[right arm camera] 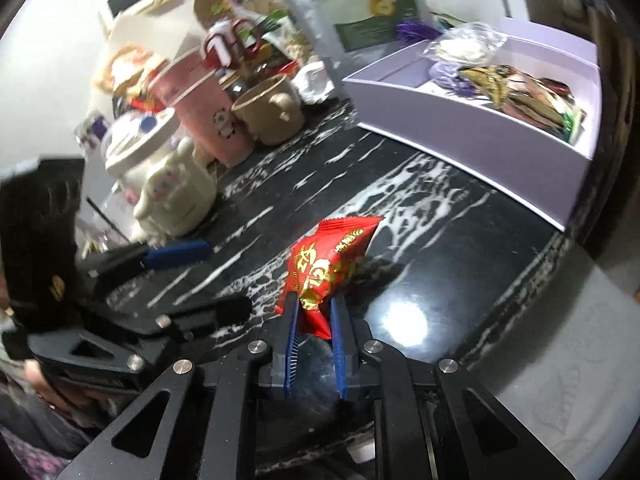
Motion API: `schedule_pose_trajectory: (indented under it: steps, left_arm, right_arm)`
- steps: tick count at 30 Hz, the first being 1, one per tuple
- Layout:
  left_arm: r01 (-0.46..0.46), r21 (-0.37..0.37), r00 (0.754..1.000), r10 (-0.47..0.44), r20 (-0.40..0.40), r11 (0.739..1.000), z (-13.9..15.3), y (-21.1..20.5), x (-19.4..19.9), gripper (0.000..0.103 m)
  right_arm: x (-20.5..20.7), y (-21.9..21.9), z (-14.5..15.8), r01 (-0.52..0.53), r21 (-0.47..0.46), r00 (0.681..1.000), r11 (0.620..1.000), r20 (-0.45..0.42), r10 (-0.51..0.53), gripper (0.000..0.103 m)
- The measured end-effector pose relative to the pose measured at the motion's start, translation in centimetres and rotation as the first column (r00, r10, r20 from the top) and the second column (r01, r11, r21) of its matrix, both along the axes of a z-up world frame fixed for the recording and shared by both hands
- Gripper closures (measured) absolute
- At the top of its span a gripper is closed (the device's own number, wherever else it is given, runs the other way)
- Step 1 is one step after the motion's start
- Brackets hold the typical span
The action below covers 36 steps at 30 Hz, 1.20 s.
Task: Organize soft objects
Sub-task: 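Close the right tool on the red candy packet, then carry the red candy packet in the right tool over the white box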
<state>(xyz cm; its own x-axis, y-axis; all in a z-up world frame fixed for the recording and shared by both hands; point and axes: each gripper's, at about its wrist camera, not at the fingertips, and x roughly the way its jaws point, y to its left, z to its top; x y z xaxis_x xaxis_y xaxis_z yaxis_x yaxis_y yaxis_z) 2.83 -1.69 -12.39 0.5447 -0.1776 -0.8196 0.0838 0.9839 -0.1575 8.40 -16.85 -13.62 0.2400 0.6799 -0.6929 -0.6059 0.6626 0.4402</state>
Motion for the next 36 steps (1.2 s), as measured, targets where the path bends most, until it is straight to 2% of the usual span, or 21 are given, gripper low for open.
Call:
schedule_pose_trajectory:
  steps: [4, 8, 9, 11, 13, 17, 18, 19, 36]
  left_arm:
    - [0.057, -0.004, 0.998, -0.057, 0.013, 0.998, 0.0, -1.6, 0.4, 0.042]
    - [0.108, 0.015, 0.992, -0.108, 0.058, 0.994, 0.5, -2.9, 0.8, 0.045]
    - [0.115, 0.018, 0.991, -0.116, 0.067, 0.993, 0.7, -3.1, 1.0, 0.053]
    - [0.136, 0.015, 0.987, -0.137, 0.08, 0.991, 0.9, -3.4, 1.3, 0.056]
    - [0.152, 0.015, 0.984, -0.152, 0.089, 0.988, 1.1, -3.6, 1.6, 0.064]
    - [0.192, 0.019, 0.975, -0.193, 0.106, 0.981, 1.8, -4.3, 2.6, 0.068]
    - [0.208, 0.018, 0.971, -0.209, 0.114, 0.978, 2.1, -4.5, 2.9, 0.074]
    - [0.217, 0.019, 0.969, -0.218, 0.118, 0.976, 2.2, -4.6, 3.3, 0.075]
    - [0.27, 0.05, 0.927, -0.274, 0.256, 0.961, 8.7, -6.7, 9.7, 0.076]
  right_arm:
    - [0.5, -1.3, 0.9, 0.02, 0.036, 1.0, 0.999, -0.002, -0.02, 0.088]
    - [0.7, -2.0, 1.8, 0.012, 0.062, 1.0, 0.998, 0.001, -0.012, 0.088]
    - [0.8, -2.0, 2.0, 0.008, 0.064, 1.0, 0.998, 0.003, -0.008, 0.088]
    - [1.0, -2.0, 2.3, 0.007, 0.06, 1.0, 0.998, 0.008, -0.007, 0.088]
    - [1.2, -2.1, 2.5, 0.008, 0.064, 1.0, 0.998, 0.01, -0.008, 0.088]
    - [2.0, -2.3, 3.2, 0.001, 0.063, 1.0, 0.998, 0.015, -0.002, 0.088]
    - [2.2, -2.3, 3.4, 0.002, 0.055, 1.0, 0.998, 0.023, -0.003, 0.088]
    - [2.5, -2.3, 3.7, 0.001, 0.05, 0.999, 0.999, 0.032, -0.003, 0.088]
    - [7.4, -3.7, 10.0, 0.047, 0.026, 0.978, 0.999, 0.201, -0.051, 0.088]
